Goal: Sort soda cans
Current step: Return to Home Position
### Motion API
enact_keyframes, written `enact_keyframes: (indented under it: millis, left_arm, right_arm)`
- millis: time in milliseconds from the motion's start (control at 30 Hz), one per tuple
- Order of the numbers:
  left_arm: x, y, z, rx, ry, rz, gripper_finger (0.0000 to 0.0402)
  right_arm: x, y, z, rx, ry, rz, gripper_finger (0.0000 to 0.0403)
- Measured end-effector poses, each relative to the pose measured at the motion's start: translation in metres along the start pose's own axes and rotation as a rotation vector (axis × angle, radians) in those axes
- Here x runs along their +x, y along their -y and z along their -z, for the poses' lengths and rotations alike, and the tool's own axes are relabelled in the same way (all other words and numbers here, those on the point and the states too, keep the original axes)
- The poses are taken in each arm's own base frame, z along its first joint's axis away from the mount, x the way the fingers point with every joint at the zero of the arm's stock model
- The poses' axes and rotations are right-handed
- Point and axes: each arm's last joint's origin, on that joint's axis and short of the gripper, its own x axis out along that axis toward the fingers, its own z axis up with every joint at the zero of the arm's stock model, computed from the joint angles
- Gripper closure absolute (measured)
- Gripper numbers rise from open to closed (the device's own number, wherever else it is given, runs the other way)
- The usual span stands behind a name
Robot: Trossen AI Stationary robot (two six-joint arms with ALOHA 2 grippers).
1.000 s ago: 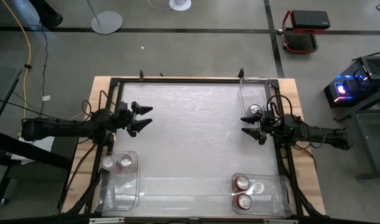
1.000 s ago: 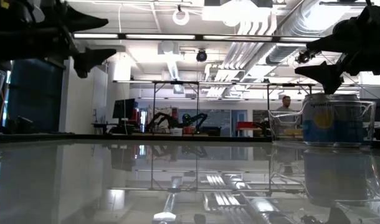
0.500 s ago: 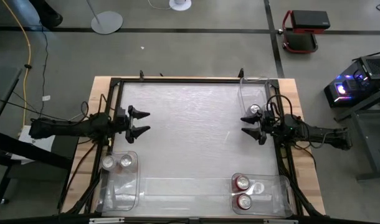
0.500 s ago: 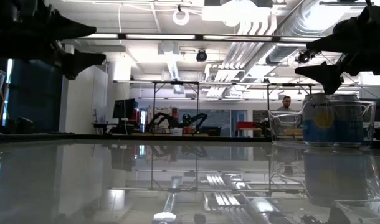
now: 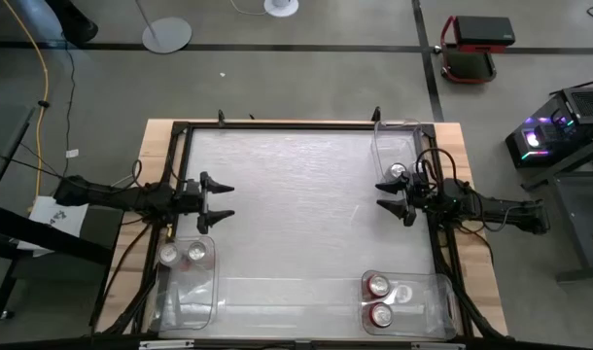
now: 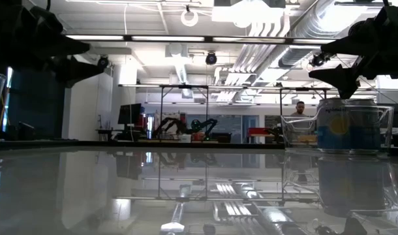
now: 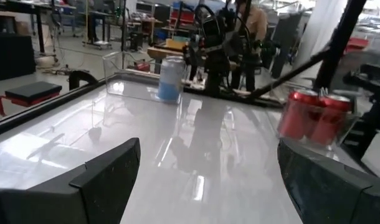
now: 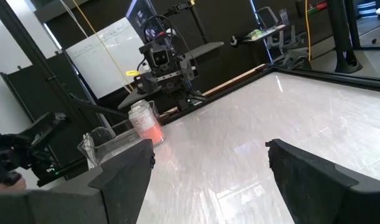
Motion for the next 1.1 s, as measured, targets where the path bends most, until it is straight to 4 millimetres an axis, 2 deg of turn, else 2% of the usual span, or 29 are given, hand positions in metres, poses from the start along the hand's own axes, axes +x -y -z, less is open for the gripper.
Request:
enact_keyframes:
  millis: [133,267,367,467,567,700,767,1000,1100]
  left_arm:
    - [-0.0022,-0.0012,0.0023,-0.019,-0.017,-0.025,0.0049]
    - [-0.0022,0.0008,0.0035,-0.033,-0.037,0.036,0.0051]
    - [-0.0022,0.0024,0.0048,-0.013,-0.057,0.09,0.0077]
    - [-0.0023,0.0029,0.0054,0.016,-0.064,0.111,0.0137]
    - [-0.0023,0.0029,0.0054,0.044,-0.062,0.112,0.0222]
    - [-0.0023,0.0032,0.0056,0.057,-0.065,0.123,0.0355]
    - [-0.0024,0.0035,0.0058,0.065,-0.068,0.136,0.0388]
    - [-0.0024,0.0036,0.0059,0.067,-0.069,0.139,0.04]
    - [-0.0024,0.0037,0.0059,0.049,-0.071,0.141,0.0391]
  right_arm:
    - [0.0,0.0,0.0,0.0,0.0,0.0,0.0096]
    - [0.0,0.0,0.0,-0.001,0.0,0.0,0.0096]
    - [0.0,0.0,0.0,-0.002,0.0,0.0,0.0096]
    - [0.0,0.0,0.0,0.0,0.0,0.0,0.0096]
    - [0.0,0.0,0.0,-0.002,0.0,0.0,0.0096]
    - [0.0,0.0,0.0,-0.002,0.0,0.0,0.0096]
    - [0.0,0.0,0.0,0.0,0.0,0.0,0.0096]
    - [0.0,0.0,0.0,-0.002,0.0,0.0,0.0096]
    - [0.0,0.0,0.0,0.0,0.0,0.0,0.0096]
